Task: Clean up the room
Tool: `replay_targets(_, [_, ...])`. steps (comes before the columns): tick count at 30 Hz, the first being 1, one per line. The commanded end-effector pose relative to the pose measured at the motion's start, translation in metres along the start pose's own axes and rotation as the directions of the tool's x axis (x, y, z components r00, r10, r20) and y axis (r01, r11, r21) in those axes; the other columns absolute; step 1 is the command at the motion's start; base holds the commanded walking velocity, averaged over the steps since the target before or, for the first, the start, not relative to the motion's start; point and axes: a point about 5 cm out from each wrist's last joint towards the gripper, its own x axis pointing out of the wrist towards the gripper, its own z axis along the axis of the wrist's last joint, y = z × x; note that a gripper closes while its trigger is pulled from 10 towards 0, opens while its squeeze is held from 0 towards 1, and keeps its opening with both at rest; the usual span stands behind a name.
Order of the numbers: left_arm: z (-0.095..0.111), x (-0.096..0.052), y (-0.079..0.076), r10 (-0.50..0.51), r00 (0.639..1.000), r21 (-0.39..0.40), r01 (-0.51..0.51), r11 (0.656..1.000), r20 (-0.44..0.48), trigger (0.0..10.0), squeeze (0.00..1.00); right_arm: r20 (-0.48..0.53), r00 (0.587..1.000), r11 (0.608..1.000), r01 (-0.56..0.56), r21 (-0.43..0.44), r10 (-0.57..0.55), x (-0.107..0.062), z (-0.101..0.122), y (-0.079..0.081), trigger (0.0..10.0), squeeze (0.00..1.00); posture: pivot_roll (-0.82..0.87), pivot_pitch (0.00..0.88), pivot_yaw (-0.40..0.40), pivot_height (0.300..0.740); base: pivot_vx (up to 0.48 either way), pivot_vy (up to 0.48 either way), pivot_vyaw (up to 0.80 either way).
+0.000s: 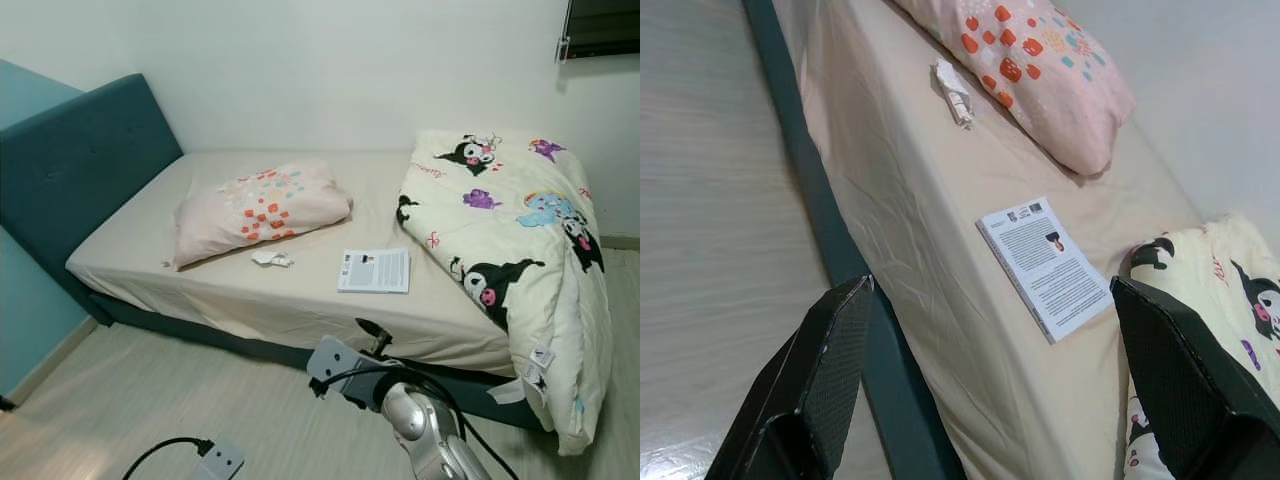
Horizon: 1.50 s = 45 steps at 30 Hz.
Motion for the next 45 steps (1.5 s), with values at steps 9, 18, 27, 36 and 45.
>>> replay_targets(9, [-0.011,-0.001,0.006,0.014,0.999,0.008,-0.014,1.000,-0.030,10.0,0.00,0.017,1.000,1.000,-0.008,0.012,0.008,-0.002,0.005,0.004,10.0,0.00,-0.18,0.000,0.190,0.740,0.000,0.000,0.00])
replay_targets(18, [-0.019,-0.002,0.009,0.028,0.998,-0.011,-0.029,1.000,-0.048,10.0,0.00,0.022,1.000,1.000,-0.012,0.014,0.011,-0.001,0.009,0.010,10.0,0.00,-0.15,0.000,0.178,0.740,0.000,0.000,0.00])
replay_targets(27, [-0.023,-0.003,0.014,0.056,0.998,-0.045,-0.058,0.997,-0.041,10.0,0.00,0.027,1.000,1.000,-0.014,0.019,0.014,0.001,0.015,0.017,10.0,0.00,-0.11,0.000,0.158,0.740,0.000,0.000,0.00])
replay_targets(36, [-0.023,-0.003,0.012,0.078,0.997,-0.103,-0.079,0.992,-0.017,10.0,0.00,0.065,0.998,1.000,0.005,-0.025,-0.003,0.000,0.009,0.027,10.0,0.00,-0.12,0.000,0.123,0.740,0.000,0.000,0.00])
replay_targets(45, [-0.023,-0.003,0.008,0.092,0.996,-0.196,-0.088,0.977,0.015,10.0,0.00,0.066,0.997,0.999,0.040,0.012,-0.041,-0.005,0.005,0.020,10.0,0.00,-0.10,0.000,0.095,0.740,0.000,0.000,0.00])
